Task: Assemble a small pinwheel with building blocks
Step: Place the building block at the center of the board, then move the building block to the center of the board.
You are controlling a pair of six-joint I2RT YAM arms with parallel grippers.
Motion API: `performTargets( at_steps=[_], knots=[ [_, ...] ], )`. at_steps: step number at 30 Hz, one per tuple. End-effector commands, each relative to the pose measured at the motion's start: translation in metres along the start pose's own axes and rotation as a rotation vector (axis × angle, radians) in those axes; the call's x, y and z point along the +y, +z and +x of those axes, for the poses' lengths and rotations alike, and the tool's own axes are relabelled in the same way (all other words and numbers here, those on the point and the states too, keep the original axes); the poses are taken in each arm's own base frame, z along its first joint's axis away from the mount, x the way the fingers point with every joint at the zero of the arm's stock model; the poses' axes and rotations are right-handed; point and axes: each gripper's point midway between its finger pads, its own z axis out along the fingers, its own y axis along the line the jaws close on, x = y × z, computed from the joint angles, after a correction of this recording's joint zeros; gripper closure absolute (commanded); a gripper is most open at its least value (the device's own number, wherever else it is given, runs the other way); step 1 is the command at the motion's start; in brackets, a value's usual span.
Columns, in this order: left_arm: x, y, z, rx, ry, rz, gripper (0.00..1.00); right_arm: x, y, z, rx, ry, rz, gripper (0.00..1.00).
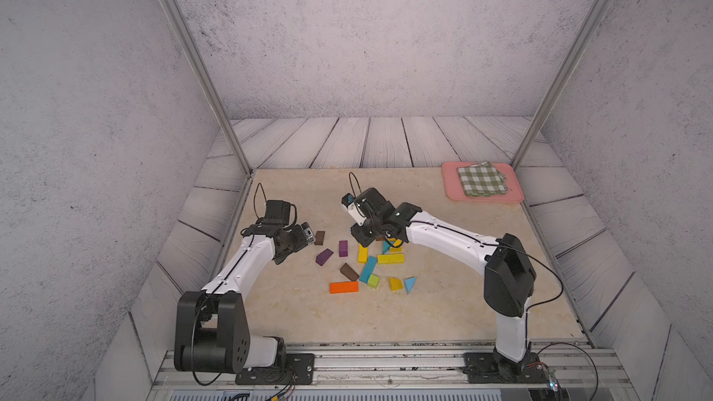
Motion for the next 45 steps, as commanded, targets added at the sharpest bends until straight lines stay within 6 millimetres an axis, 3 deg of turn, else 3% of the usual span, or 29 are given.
performTargets(
  at_steps=[1,4,8,25,27,29,32,36,40,43,45],
  knots=[
    [-0.002,-0.008,-0.005,-0.025,-0.001,0.013,0.04,-0.009,0.05,0.035,0.18,-0.001,0.076,0.8],
    [0.0,-0.006,-0.003,-0.019,0.003,0.009,0.04,-0.012,0.071,0.026,0.198,-0.003,0.098,0.8],
    [0.0,-0.002,0.001,-0.002,0.007,0.009,0.04,-0.016,0.099,0.028,0.231,-0.011,0.12,0.8],
    [0.003,0.005,0.008,0.023,0.016,0.009,0.04,-0.008,0.152,0.054,0.284,-0.007,0.075,0.74],
    [0.004,0.006,0.009,0.027,0.016,0.006,0.04,-0.008,0.154,0.054,0.288,-0.006,0.077,0.7],
    [0.004,0.006,0.01,0.029,0.015,0.006,0.04,-0.009,0.151,0.052,0.288,0.001,0.08,0.5],
    [0.004,0.004,0.009,0.026,0.017,0.009,0.04,-0.009,0.139,0.043,0.28,0.022,0.084,0.29],
    [0.004,0.003,0.009,0.022,0.016,0.009,0.04,-0.011,0.115,0.033,0.265,0.081,0.103,0.2],
    [0.004,0.002,0.009,0.018,0.016,0.009,0.04,0.003,0.099,0.034,0.256,0.149,0.041,0.2],
    [0.005,0.003,0.009,0.021,0.016,0.004,0.04,0.018,0.098,0.039,0.247,0.159,0.0,0.19],
    [0.006,0.004,0.01,0.024,0.016,0.0,0.04,0.018,0.103,0.046,0.269,0.144,0.026,0.18]
  ],
)
